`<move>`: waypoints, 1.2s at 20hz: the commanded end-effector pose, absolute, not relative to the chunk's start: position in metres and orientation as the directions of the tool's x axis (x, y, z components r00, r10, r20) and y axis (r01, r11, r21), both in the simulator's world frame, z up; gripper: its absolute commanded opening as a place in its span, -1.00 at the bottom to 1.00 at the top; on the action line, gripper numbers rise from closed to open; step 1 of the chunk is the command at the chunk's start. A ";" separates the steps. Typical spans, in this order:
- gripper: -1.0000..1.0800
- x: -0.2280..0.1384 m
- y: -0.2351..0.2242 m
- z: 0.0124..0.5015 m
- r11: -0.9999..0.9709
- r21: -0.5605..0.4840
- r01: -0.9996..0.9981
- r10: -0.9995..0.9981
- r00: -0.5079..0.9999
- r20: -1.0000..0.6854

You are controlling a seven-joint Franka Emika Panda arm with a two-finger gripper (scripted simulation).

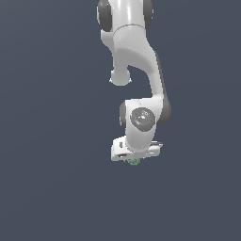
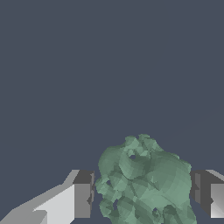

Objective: Pick up the object and move it to a goal position.

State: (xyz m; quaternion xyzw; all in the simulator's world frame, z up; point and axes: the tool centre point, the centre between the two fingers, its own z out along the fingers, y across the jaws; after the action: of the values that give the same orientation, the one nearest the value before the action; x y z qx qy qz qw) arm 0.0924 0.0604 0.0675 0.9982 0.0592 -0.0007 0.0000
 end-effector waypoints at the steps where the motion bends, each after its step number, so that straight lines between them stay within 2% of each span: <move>1: -1.00 0.089 0.062 0.084 -0.993 0.000 0.118 0.118 0.993 0.000; 7: -1.00 0.076 0.067 0.139 -0.993 0.001 0.119 0.119 0.993 0.000; 24: -1.00 0.031 0.085 0.336 -0.993 0.001 0.119 0.119 0.993 0.000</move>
State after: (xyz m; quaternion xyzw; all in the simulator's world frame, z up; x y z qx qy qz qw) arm 0.0352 0.0834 0.3187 0.9982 0.0595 0.0004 0.0004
